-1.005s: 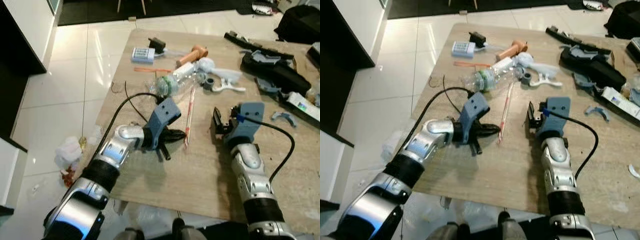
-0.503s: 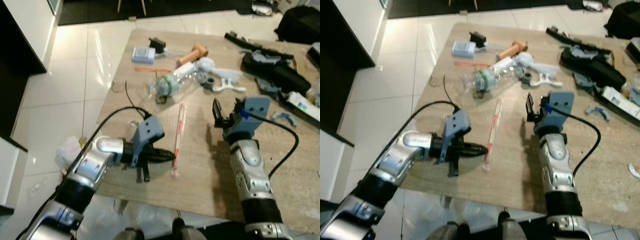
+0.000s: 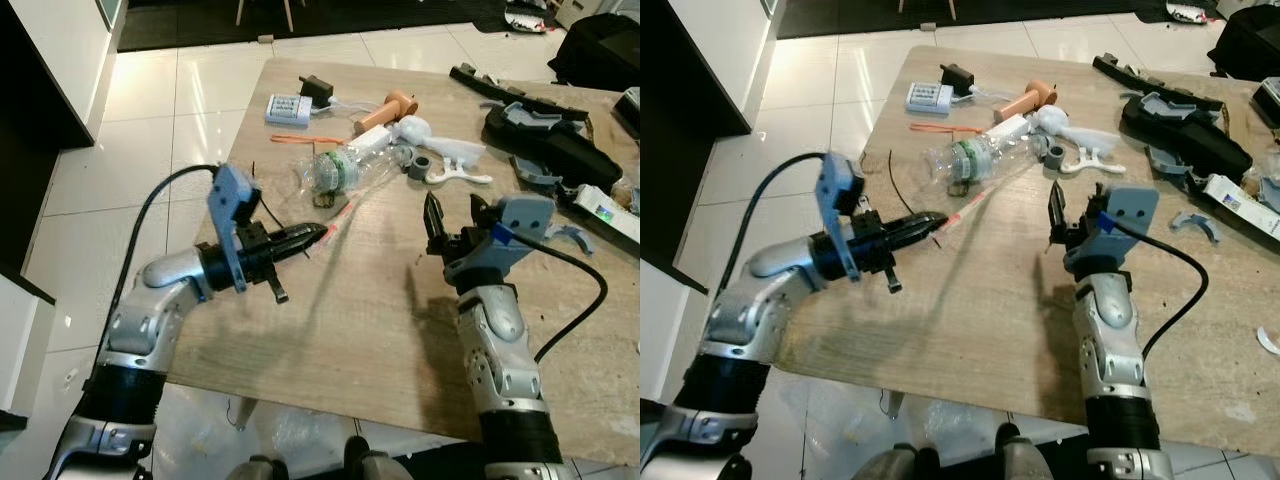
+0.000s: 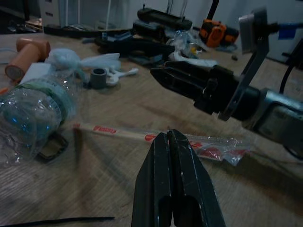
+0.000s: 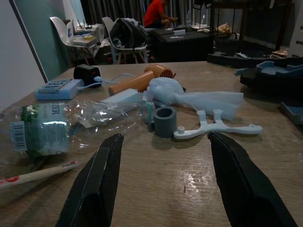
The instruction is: Picking trash to rubbish bin
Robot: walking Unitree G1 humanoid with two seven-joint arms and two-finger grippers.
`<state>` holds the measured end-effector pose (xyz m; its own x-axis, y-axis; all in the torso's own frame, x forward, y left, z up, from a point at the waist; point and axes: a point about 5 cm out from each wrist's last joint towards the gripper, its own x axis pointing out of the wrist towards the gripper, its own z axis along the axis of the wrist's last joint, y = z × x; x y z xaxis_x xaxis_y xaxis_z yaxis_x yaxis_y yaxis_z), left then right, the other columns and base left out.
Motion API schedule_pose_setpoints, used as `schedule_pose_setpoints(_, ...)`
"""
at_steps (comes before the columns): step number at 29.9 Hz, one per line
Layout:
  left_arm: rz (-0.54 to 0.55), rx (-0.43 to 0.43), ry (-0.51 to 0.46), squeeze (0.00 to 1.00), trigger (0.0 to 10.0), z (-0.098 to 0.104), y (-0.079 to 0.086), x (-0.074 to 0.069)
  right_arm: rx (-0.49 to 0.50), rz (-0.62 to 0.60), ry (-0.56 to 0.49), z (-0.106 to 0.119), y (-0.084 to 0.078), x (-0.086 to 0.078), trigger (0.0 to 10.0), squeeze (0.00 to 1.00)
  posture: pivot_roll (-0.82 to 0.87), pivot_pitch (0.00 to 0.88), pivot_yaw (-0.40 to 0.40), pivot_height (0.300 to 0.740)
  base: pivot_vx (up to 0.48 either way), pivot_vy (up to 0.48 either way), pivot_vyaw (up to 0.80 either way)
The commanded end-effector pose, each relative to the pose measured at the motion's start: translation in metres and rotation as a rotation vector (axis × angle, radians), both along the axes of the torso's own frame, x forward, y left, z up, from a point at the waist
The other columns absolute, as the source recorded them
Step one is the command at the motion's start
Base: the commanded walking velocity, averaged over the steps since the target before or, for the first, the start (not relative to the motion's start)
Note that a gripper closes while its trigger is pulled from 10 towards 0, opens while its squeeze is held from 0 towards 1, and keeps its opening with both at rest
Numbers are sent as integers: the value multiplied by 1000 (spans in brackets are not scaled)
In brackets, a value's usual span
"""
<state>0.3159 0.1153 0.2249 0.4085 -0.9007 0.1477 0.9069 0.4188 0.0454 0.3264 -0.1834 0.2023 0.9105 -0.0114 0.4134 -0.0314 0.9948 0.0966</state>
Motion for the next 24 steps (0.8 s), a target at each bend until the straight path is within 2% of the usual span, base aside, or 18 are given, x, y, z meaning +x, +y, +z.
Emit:
schedule_pose_setpoints(1, -17, -20, 20, 0, 0, -2, 3, -4, 12, 9, 20, -5, 1, -4, 10000, 0, -7, 224, 24, 740, 0, 0, 0)
schedule_pose_setpoints(4, -9, -45, 26, 0, 0, 1, 4, -6, 12, 53, 50, -11, 7, -5, 10000, 0, -7, 220, 23, 740, 0, 0, 0)
schedule_pose_setpoints(5, 6, -70, 21, 0, 0, 6, 4, -5, -10, 123, 72, -15, 16, -7, 10000, 0, -8, 218, 23, 740, 0, 0, 0)
schedule_pose_setpoints(6, 6, -70, 21, 0, 0, 6, 4, -5, -10, 123, 72, -15, 16, -7, 10000, 0, -8, 218, 23, 740, 0, 0, 0)
schedule_pose_setpoints(10, 50, -173, 17, 0, 0, 21, 3, -1, -50, 255, 75, -17, 37, -14, 10000, 0, -13, 211, 23, 740, 0, 0, 0)
schedule_pose_setpoints(11, 50, -173, 17, 0, 0, 21, 3, -1, -50, 255, 75, -17, 37, -14, 10000, 0, -13, 211, 23, 740, 0, 0, 0)
schedule_pose_setpoints(14, 113, -257, -14, 0, 0, 37, 5, 4, -88, 296, 67, -21, 50, -20, 10000, 0, -15, 205, 20, 740, 0, 0, 0)
schedule_pose_setpoints(15, 126, -302, -21, 0, 0, 45, 6, 5, -90, 298, 71, -23, 51, -20, 10000, 0, -15, 205, 20, 740, 0, 0, 0)
schedule_pose_setpoints(17, 131, -331, -24, 0, 0, 50, 7, 5, -91, 298, 73, -23, 52, -21, 10000, 0, -15, 205, 20, 740, 0, 0, 0)
schedule_pose_setpoints(18, 136, -365, -32, 0, 392, 59, 9, 5, -91, 296, 75, -23, 52, -21, 10000, 0, -13, 199, 20, 740, 0, 0, 0)
schedule_pose_setpoints(19, 137, -391, -40, 0, 1647, 65, 11, 5, -92, 294, 74, -23, 52, -21, 10000, 0, -13, 199, 20, 740, 0, 0, 0)
schedule_pose_setpoints(20, 137, -391, -40, 0, 1647, 65, 11, 5, -92, 294, 74, -23, 52, -21, 10000, 0, -13, 199, 20, 740, 0, 0, 0)
schedule_pose_setpoints(21, 141, -425, -51, 0, 1922, 73, 13, 5, -89, 286, 71, -22, 51, -21, 10000, 0, -12, 196, 20, 740, 0, 0, 0)
schedule_pose_setpoints(22, 143, -443, -56, 0, 1216, 77, 14, 4, -87, 281, 68, -21, 50, -20, 10000, 0, -12, 196, 20, 740, 0, 0, 0)
schedule_pose_setpoints(23, 146, -463, -57, 0, 0, 80, 15, 4, -85, 278, 67, -20, 49, -20, 10000, 0, -13, 195, 17, 740, 0, 0, 0)
schedule_pose_setpoints(24, 146, -463, -57, 0, 0, 80, 15, 4, -85, 278, 67, -20, 49, -20, 10000, 0, -13, 195, 17, 740, 0, 0, 0)
